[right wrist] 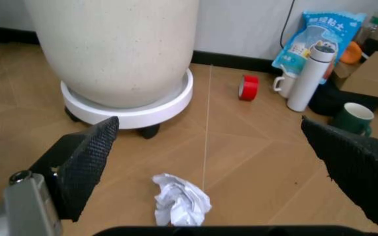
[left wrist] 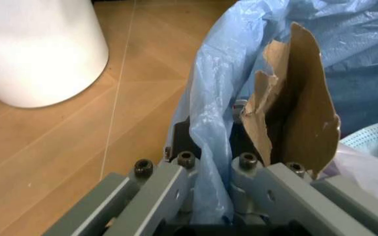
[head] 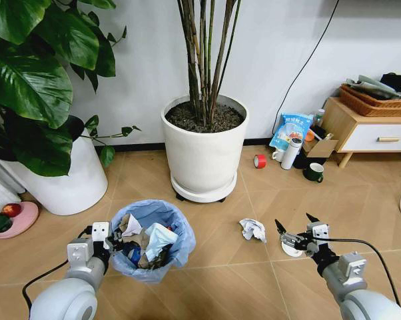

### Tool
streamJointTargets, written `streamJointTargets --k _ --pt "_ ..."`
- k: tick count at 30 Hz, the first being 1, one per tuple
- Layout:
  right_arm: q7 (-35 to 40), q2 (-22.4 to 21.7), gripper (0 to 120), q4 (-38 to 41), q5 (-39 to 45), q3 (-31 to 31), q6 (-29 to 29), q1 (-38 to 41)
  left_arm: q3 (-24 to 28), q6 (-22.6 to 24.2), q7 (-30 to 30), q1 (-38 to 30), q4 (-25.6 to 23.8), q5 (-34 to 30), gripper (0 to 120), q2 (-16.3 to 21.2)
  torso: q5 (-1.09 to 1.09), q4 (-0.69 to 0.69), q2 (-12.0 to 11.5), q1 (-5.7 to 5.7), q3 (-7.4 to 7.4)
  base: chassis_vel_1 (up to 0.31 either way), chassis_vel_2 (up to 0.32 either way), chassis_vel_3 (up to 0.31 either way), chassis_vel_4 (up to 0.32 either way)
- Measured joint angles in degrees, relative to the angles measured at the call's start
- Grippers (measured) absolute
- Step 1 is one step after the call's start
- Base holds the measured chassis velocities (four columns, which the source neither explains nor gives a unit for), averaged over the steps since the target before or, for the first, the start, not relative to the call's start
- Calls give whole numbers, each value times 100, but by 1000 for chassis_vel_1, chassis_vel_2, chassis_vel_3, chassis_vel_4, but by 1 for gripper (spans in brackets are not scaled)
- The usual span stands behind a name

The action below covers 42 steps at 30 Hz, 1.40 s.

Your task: Pick up the trash bin and place the garbage on the floor into it.

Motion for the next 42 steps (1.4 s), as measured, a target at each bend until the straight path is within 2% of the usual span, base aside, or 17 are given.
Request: streamJointTargets --k 8,14,17,18,19,20,21,23,25,28,32,37,42 --pt "20 9 100 -84 -93 -150 -15 36 -3 -1 1 -44 16 -33 0 46 -1 0 0 0 0 -174 176 181 -186" --pt "98 -146 100 -461 -79 -352 -105 126 12 -3 -1 -66 19 -50 0 51 0 1 -1 1 2 -220 212 236 -200" --pt "6 -308 100 -773 -94 -419 -232 180 26 -3 -2 -66 14 -58 0 51 0 1 -2 3 3 -129 99 84 -61" --pt "-56 -396 100 -939 -102 -482 -254 234 26 -3 -7 -65 4 -63 0 52 2 -4 -1 3 2 -61 47 -20 -53" --pt "-114 -619 100 -1332 -103 -642 -274 355 22 -4 -9 -58 -2 -76 0 54 -5 0 -2 3 2 39 2 -20 -53" --pt "-159 -805 100 -1690 -73 -862 -272 523 20 -3 -13 -50 -2 -87 0 71 6 -1 -2 1 1 39 2 -51 18" --pt "-159 -805 100 -1690 -73 -862 -272 523 20 -3 -13 -50 -2 -87 0 71 6 -1 -2 1 1 39 2 -51 18" --pt "-236 -1020 100 -2176 -42 -1115 -251 804 53 6 -38 -103 23 -143 0 127 -1 2 -1 0 0 61 -48 -49 62" --pt "-303 -1064 100 -2401 -26 -1176 -266 904 156 28 -72 -231 92 -240 0 202 1 4 -1 -1 0 49 -44 -41 68" --pt "-416 -1102 100 -2846 46 -1238 -310 1063 364 66 -99 -488 265 -392 0 349 -2 -6 -1 0 0 36 -13 -12 16" --pt "-722 -1258 100 -3163 210 -1394 -437 1331 371 77 -100 -483 275 -438 0 381 -1 -1 -1 0 1 -44 -7 -6 -24" --pt "-1376 -1451 100 -3762 120 -1716 -178 1838 368 101 -113 -437 197 -454 0 377 1 2 -1 0 1 0 0 0 0" --pt "-1667 -1560 100 -4085 80 -2069 104 2165 337 113 -132 -356 132 -444 0 367 0 0 -1 0 1 0 0 0 0"
